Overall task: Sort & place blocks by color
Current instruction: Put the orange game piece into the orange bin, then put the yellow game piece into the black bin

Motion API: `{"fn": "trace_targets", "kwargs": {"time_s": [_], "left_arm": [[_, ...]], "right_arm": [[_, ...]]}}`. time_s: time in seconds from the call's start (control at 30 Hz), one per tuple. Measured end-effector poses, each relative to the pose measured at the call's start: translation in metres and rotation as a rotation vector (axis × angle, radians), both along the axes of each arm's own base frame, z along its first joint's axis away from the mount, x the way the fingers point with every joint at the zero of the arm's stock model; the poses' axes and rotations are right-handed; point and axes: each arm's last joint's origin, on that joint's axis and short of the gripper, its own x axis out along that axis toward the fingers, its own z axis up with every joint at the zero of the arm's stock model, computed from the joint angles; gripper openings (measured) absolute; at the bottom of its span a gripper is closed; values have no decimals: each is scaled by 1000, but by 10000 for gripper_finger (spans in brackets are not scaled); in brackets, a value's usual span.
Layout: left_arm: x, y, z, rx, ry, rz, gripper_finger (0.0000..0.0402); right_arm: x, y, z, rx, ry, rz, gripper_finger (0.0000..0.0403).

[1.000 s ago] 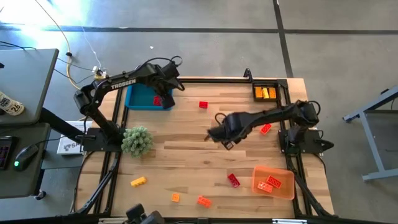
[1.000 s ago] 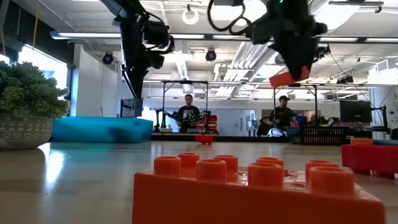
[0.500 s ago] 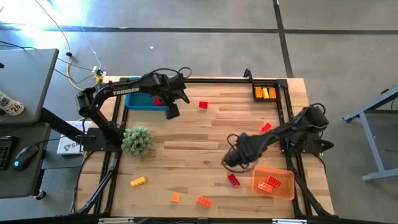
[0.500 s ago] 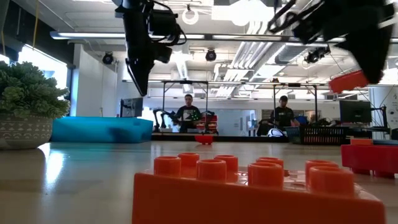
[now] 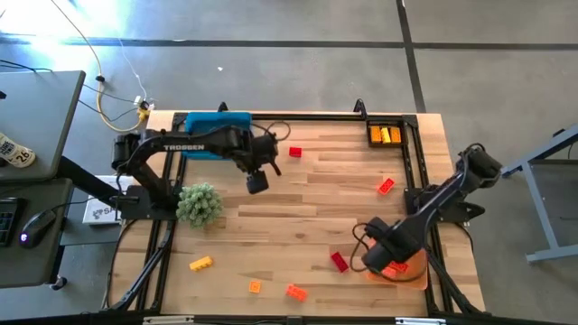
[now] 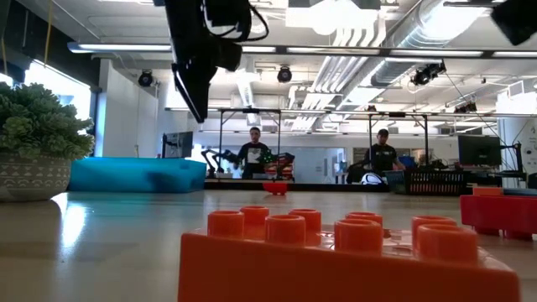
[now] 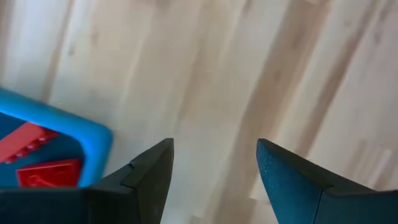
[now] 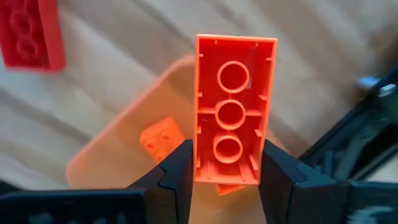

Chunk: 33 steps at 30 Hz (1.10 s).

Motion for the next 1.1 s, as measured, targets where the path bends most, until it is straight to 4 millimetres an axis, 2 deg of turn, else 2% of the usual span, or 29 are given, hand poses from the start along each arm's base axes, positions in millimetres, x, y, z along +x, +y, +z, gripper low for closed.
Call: {"fn": "trace_targets", "kwargs": {"time_s": [0.2, 0.43, 0.57, 0.73, 1.1], "left_arm": [[8, -30, 0, -22, -12, -18, 218], [15, -71, 0, -123, -31, -64, 218], [16, -99, 0, -150, -26, -103, 218], [14, -134, 0, -163, -18, -168, 218], [-3, -200, -1, -196, 9, -128, 218]], "right_arm": [[-14, 18, -10, 42, -34, 36, 113], [-24, 29, -26, 118, -38, 93, 114], [-27, 30, -28, 102, -44, 102, 153], [-27, 31, -28, 84, -63, 107, 190], [-26, 32, -28, 103, -83, 109, 196]]}}
